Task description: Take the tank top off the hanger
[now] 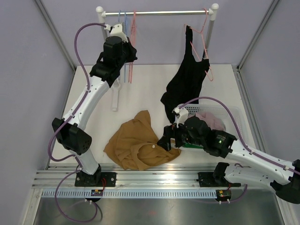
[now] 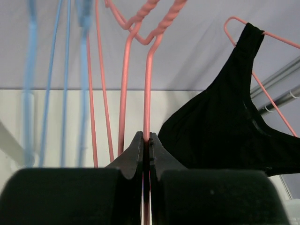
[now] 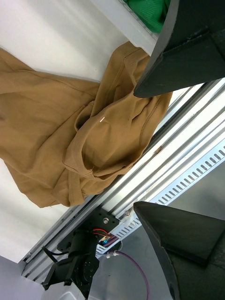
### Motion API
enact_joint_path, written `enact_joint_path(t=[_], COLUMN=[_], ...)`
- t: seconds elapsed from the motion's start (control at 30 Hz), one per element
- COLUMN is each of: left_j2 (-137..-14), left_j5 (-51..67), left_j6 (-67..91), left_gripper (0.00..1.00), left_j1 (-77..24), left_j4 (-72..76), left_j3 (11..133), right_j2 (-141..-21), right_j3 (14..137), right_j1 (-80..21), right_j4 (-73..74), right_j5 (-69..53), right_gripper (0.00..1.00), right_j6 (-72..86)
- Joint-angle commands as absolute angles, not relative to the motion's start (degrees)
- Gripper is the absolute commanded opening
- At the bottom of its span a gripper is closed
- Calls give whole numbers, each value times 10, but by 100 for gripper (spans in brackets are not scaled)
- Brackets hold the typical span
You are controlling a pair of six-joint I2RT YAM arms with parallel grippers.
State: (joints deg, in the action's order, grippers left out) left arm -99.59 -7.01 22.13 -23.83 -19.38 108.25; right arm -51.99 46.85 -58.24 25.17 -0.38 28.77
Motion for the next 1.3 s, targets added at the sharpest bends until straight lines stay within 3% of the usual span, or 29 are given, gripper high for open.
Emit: enact_joint_path(t=[0.0,0.27,0.47,0.77,0.8,0.83,1.03,1.27], left_j2=[-962,-976,-913,-822,-800,-787,-645,-440], left_j5=[-111,-74,-45,13,25,27,-12,-67], left_j6=[238,249,265,263,259,257,239,222], left_gripper=[0,0,35,67,90,99,99,99], left_j1=[-226,-221,-225,-226,-226,-226,-226,-226], left_j4=[-188,-211,-181,-185,-188,-201,-278,-377], left_j3=[1071,1112,1054,1027,1025,1018,952,779], right_j2=[-533,-562,-596,-660,-672,-701,-835,-1004], right_j3=[481,495,505,547,554,560,620,736], right_j1=[-587,-586,-587,-586,-587,-587,-604,-643], right_j4=[231,227,240,238,238,234,206,220], right_j5=[18,19,50,30,19,12,8,71], right_gripper=[99,99,99,99,99,99,100,99], right_j6=[285,280,276,245,237,227,209,182])
